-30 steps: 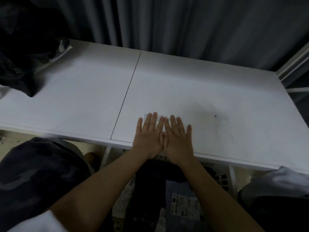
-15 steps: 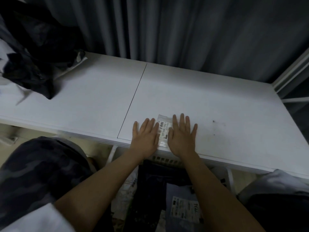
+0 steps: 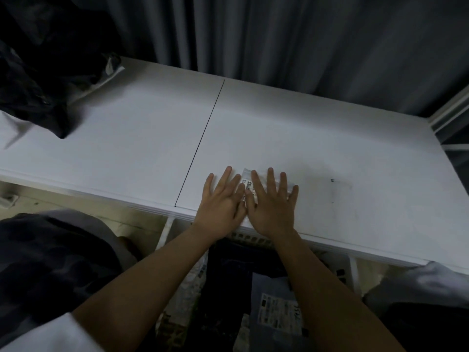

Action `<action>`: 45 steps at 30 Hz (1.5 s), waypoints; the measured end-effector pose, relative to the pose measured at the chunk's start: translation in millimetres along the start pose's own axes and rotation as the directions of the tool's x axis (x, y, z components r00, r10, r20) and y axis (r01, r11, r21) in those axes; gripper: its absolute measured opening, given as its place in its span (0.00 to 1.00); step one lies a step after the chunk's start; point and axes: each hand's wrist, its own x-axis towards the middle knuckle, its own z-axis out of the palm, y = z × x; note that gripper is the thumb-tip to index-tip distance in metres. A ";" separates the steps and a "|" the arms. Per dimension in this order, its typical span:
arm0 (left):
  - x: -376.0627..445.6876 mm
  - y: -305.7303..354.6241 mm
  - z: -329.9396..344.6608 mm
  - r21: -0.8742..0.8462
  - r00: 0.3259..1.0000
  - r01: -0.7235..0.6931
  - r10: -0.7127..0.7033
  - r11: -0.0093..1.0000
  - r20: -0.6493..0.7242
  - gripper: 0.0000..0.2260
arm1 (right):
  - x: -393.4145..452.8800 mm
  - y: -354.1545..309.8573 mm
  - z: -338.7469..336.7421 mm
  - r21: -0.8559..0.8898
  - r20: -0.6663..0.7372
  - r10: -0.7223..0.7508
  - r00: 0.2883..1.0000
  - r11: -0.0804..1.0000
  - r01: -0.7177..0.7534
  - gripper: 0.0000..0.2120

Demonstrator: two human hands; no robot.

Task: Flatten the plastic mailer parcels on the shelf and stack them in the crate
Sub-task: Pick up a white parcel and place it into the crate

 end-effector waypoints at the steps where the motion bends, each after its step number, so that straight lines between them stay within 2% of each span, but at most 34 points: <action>1: -0.3 0.5 1.4 0.003 1.000 -0.002 0.002 1.000 -0.009 0.23 | 0.5 -0.1 0.3 -0.001 -0.003 0.003 1.000 1.000 -0.003 0.27; 6: 2.3 6.9 -7.5 -0.041 0.992 0.066 -0.061 0.997 0.111 0.26 | 5.0 3.3 1.7 -0.028 0.033 -0.007 0.999 1.000 0.008 0.26; 10: 7.8 3.9 -37.3 -0.099 0.942 0.215 -0.180 0.972 0.283 0.20 | 2.3 -10.9 -23.8 -0.187 -0.065 -0.069 0.996 0.981 0.056 0.30; 13: 11.1 -7.3 -61.2 -0.105 0.898 0.291 -0.233 0.951 0.374 0.20 | -4.8 -41.7 -48.9 -0.036 -0.108 -0.118 0.987 0.993 0.114 0.25; 16: 10.4 -21.6 -94.6 -0.139 0.898 0.331 -0.266 0.933 0.350 0.21 | -7.7 -74.4 -73.7 0.082 -0.200 -0.227 0.953 0.965 0.248 0.28; 19: -4.4 -52.2 -133.7 -0.226 0.885 0.436 -0.370 0.871 0.282 0.19 | -11.7 -116.4 -95.6 0.082 -0.160 -0.273 0.949 0.954 0.288 0.19; 23: -27.4 -110.6 -179.0 -0.172 0.848 0.529 -0.508 0.831 0.153 0.16 | -7.8 -184.6 -116.9 0.151 -0.199 -0.319 0.927 0.925 0.350 0.16; 28: -64.7 -187.8 -216.5 -0.223 0.761 0.635 -0.649 0.740 0.015 0.13 | 2.1 -264.7 -125.8 0.162 -0.202 -0.418 0.886 0.877 0.452 0.15; 32: -99.3 -262.7 -225.9 -0.286 0.651 0.708 -0.753 0.646 -0.092 0.11 | 11.5 -334.7 -122.5 0.141 -0.181 -0.522 0.833 0.825 0.548 0.15; 35: -117.1 -307.2 -215.7 -0.308 0.571 0.762 -0.815 0.570 -0.096 0.14 | 23.7 -375.3 -113.7 0.113 -0.176 -0.577 0.798 0.793 0.599 0.15; 38: -124.6 -342.9 -201.3 -0.311 0.528 0.794 -0.846 0.522 -0.073 0.18 | 39.0 -407.5 -99.8 0.078 -0.162 -0.626 0.763 0.763 0.642 0.15; 40: -122.7 -364.3 -189.7 -0.304 0.539 0.787 -0.838 0.536 -0.082 0.20 | 51.8 -425.6 -89.0 0.057 -0.150 -0.650 0.745 0.747 0.663 0.14; 45: -99.3 -407.4 -160.6 -0.241 0.647 0.713 -0.750 0.658 -0.133 0.30 | 84.8 -457.0 -66.6 0.044 -0.127 -0.669 0.732 0.733 0.678 0.12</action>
